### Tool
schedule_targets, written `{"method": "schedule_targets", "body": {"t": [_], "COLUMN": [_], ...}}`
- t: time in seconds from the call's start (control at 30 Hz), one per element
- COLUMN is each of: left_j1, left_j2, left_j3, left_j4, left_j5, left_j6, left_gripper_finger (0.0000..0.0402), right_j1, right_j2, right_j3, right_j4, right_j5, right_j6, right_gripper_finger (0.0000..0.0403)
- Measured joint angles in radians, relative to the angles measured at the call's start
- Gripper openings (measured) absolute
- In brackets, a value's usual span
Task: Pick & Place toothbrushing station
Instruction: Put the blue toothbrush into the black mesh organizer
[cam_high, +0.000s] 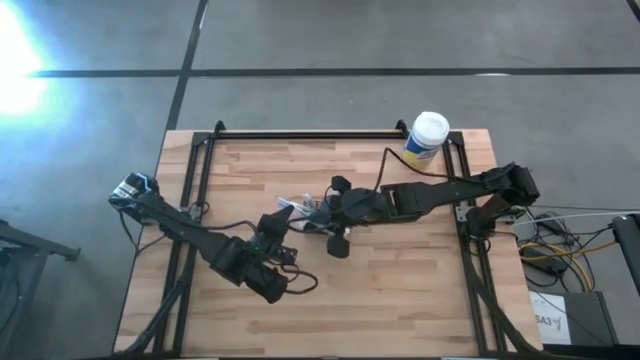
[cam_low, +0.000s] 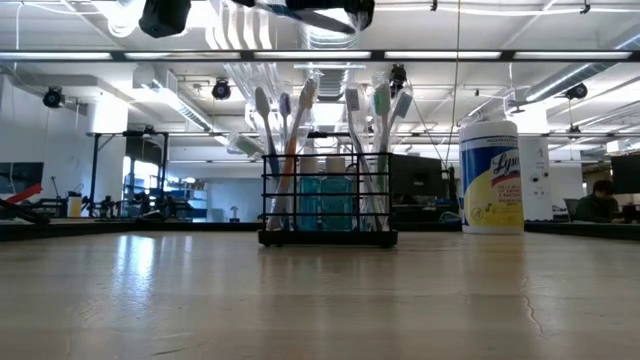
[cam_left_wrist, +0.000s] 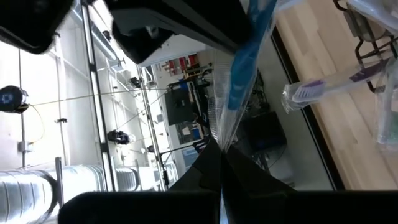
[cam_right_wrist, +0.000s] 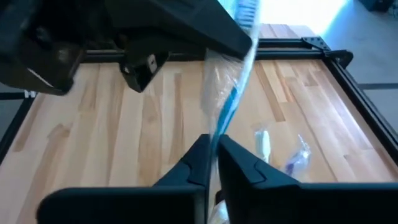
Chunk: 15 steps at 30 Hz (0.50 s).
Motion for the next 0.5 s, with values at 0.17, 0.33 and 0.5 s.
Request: {"method": "schedule_targets", "body": {"t": [0.17,0.33,0.5], "left_j1": [0.001,0.001,0.000], "left_j2": [0.000,0.000,0.000], "left_j3": [0.000,0.000,0.000], "left_j4": [0.004,0.004,0.005], "left_j5": [-0.001,-0.004,-0.038], "left_j6": [0.002,0.004,0.003], "left_gripper_finger": [0.0004,0.0006,0.0006], "right_j1": [0.002,0.002,0.002], "right_j2": [-0.007,-0.011,-0.014], "right_j3": [0.000,0.000,0.000], "right_j4": [0.005,0.005,-0.008], "right_j5": [-0.007,-0.008,-0.008], "right_j6": [-0.015,-0.025,-0.031], "right_gripper_finger": [0.0008,0.0008,0.0008]}}
